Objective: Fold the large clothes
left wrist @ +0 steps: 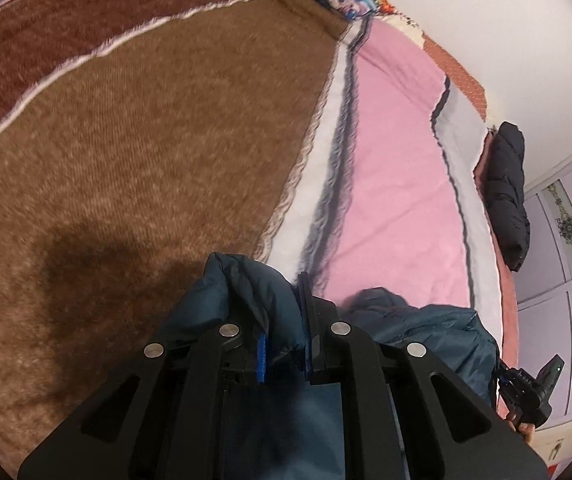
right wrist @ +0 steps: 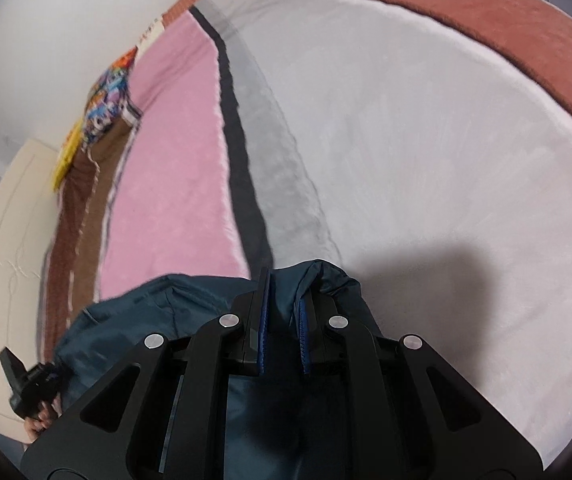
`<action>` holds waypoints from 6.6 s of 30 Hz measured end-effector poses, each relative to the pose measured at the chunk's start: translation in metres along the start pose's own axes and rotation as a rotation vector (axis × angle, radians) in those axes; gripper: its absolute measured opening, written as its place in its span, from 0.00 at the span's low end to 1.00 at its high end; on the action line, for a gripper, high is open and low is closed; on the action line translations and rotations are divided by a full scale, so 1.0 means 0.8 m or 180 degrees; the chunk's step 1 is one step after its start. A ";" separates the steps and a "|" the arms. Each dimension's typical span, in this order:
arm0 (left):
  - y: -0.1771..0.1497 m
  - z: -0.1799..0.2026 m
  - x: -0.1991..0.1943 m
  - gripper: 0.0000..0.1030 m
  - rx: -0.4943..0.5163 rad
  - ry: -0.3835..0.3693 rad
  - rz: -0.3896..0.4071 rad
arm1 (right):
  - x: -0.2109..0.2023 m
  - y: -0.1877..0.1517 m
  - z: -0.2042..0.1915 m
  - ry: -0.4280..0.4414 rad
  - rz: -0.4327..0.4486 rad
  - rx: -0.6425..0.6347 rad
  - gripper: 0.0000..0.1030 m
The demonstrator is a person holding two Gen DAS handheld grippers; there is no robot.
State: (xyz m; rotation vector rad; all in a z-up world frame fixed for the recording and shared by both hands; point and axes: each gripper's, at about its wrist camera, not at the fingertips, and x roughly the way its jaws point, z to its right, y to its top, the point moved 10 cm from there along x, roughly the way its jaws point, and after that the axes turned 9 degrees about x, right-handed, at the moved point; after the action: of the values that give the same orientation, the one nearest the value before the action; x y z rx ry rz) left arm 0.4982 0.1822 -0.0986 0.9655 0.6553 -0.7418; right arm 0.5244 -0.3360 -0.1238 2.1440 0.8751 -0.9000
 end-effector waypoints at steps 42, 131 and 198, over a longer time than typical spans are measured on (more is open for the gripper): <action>-0.069 -0.015 -0.124 0.63 0.0332 0.0018 -0.0013 | -0.133 -0.085 0.017 0.0194 -0.0137 -0.0210 0.49; -0.381 -0.069 -0.314 0.18 -0.0212 0.0343 0.0245 | -0.328 -0.338 0.150 -0.0185 -0.0240 -0.0576 0.02; -0.393 -0.125 -0.205 0.85 -0.0924 -0.0283 -0.0098 | -0.075 -0.540 -0.089 -0.0302 -0.1341 -0.1798 0.00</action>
State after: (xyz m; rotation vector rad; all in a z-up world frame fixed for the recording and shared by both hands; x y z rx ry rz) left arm 0.1362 0.1979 -0.1649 0.6543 0.6799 -0.6905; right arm 0.1857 -0.0560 -0.1667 1.4484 1.3723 -0.8167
